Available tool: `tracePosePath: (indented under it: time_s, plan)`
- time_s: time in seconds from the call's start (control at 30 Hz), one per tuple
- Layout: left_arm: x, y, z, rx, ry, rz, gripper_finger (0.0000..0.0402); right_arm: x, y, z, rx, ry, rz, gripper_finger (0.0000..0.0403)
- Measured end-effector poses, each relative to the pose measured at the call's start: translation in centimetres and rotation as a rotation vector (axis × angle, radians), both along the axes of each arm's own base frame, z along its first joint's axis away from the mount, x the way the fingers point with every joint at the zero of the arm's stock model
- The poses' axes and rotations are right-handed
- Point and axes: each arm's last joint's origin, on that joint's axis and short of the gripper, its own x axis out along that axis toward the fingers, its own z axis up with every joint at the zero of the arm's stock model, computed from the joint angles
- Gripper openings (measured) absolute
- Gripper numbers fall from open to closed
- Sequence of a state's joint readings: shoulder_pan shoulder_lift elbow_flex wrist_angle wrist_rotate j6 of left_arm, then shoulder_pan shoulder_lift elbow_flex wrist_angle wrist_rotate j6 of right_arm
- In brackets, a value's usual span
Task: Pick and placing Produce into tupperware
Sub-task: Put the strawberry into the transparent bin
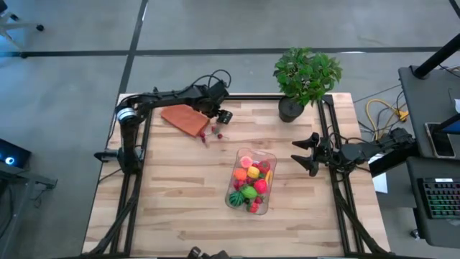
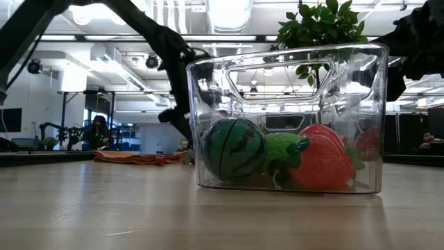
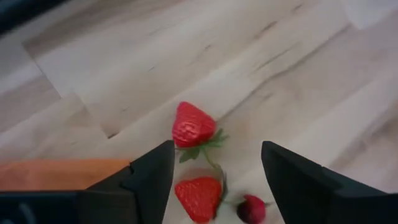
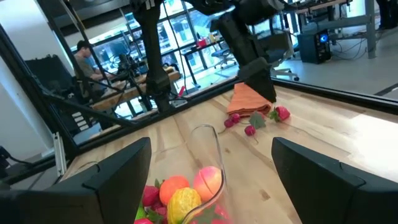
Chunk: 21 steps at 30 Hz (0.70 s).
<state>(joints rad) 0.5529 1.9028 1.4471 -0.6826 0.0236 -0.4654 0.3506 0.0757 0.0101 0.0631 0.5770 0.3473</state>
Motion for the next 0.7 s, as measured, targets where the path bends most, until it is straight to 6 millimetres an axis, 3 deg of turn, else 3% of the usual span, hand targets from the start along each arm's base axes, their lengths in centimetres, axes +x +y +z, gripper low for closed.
tracePosePath:
  time_s: [0.37, 0.7]
  plan:
    - [1.4, 1.0, -2.4, -0.016, 0.002, 0.055, 0.0203, 0.0, 0.0, 0.0, 0.000, 0.000, 0.000, 0.0325]
    - [1.5, 1.1, -4.4, -0.031, 0.092, 0.059, 0.0171, 0.0, 0.0, 0.0, 0.000, 0.000, 0.000, 0.0325]
